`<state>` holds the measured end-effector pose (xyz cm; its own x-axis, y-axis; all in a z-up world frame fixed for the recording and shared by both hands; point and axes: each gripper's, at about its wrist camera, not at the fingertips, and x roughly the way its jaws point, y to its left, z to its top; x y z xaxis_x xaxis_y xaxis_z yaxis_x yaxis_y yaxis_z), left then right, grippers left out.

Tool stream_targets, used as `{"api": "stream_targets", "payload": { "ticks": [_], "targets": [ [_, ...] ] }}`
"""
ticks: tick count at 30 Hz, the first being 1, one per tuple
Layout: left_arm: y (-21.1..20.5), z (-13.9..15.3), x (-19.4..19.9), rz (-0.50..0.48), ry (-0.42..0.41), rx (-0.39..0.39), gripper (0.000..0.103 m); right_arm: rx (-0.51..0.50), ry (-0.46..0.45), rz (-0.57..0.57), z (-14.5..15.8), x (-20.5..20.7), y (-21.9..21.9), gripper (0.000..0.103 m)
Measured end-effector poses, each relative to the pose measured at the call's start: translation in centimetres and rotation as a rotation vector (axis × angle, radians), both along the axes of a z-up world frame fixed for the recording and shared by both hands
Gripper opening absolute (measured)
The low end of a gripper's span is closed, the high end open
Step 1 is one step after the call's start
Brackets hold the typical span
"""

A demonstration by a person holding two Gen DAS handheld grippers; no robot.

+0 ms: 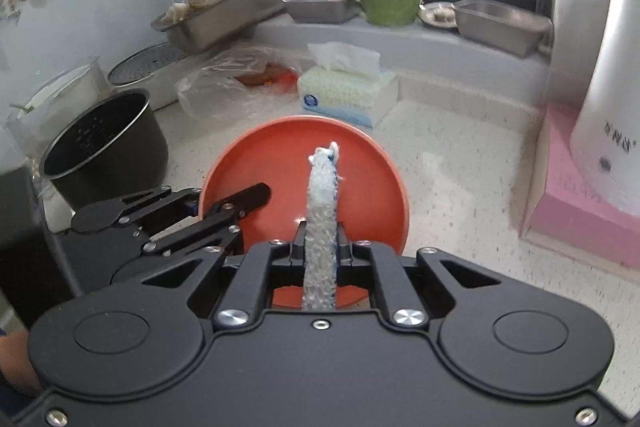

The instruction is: Clean bowl

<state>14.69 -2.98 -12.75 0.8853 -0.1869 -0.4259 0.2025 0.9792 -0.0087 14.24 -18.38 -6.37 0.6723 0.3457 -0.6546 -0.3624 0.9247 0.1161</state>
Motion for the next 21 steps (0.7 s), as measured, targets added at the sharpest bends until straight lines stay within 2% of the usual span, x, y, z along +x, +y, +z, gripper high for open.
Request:
{"api": "stream_targets", "payload": {
  "ticks": [6, 10, 15, 19, 21],
  "targets": [
    [-0.7, 0.3, -0.9, -0.035, -0.039, 0.04, 0.011, -0.035, 0.007, -0.018, -0.2, -0.4, 0.5, 0.011],
    [-1.2, 0.4, -1.0, -0.062, -0.053, 0.061, 0.01, -0.016, 0.039, -0.047, 0.0, 0.1, 0.1, 0.011],
    [-1.1, 0.5, -1.0, -0.086, -0.034, 0.061, 0.01, -0.037, -0.007, -0.117, 0.8, 1.4, -0.6, 0.011],
    [-0.9, 0.4, -0.5, -0.07, -0.008, 0.053, 0.011, 0.008, 0.002, -0.1, 0.7, 2.8, -0.5, 0.011],
    [-0.8, 0.4, -0.6, -0.073, -0.013, 0.057, 0.011, 0.024, -0.008, -0.056, 0.5, 3.1, 0.1, 0.011]
  ]
}}
